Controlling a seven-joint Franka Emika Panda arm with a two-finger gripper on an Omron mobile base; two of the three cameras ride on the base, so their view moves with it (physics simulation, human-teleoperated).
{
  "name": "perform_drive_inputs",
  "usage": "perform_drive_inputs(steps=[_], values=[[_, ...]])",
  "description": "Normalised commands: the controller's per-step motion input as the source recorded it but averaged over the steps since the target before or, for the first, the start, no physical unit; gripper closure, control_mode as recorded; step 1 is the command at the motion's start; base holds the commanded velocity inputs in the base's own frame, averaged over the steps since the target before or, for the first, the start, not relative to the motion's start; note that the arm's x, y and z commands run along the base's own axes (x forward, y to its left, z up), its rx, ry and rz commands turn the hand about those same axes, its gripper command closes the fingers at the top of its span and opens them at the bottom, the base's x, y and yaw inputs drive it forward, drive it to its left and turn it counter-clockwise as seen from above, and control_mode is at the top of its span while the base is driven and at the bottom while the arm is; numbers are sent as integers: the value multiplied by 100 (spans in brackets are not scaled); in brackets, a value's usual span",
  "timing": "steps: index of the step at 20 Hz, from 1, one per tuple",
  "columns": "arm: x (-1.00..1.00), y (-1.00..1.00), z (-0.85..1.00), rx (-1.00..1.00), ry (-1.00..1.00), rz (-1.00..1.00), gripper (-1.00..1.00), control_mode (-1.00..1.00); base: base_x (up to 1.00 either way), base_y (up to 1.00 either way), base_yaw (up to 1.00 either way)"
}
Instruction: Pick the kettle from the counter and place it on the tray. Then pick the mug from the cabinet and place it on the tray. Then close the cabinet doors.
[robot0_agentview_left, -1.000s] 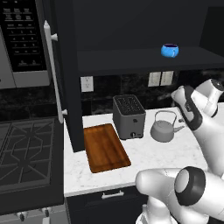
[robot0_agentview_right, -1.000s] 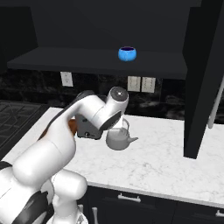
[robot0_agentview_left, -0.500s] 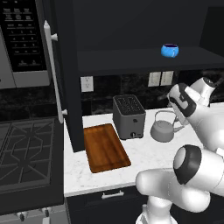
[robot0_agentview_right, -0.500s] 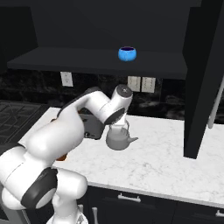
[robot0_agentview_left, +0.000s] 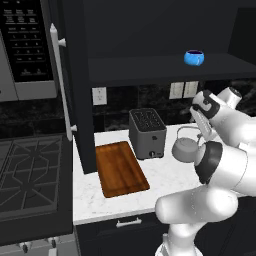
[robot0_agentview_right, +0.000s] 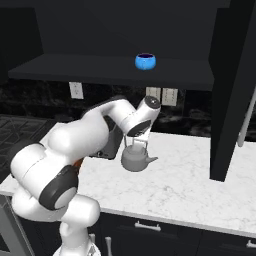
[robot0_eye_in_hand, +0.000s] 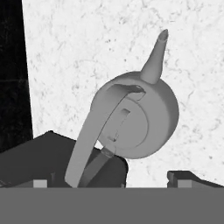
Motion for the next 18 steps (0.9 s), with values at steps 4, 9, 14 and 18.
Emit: perform_drive_inputs(steps=[4, 9, 14, 18], values=[[28, -13, -19, 10, 1, 0, -100, -100, 0, 0, 0], [27, -5, -15, 8, 2, -2, -100, -100, 0, 0, 0], [34, 0, -9, 5, 7, -5, -100, -100, 0, 0, 0], [31, 0, -10, 4, 7, -6, -100, -100, 0, 0, 0]])
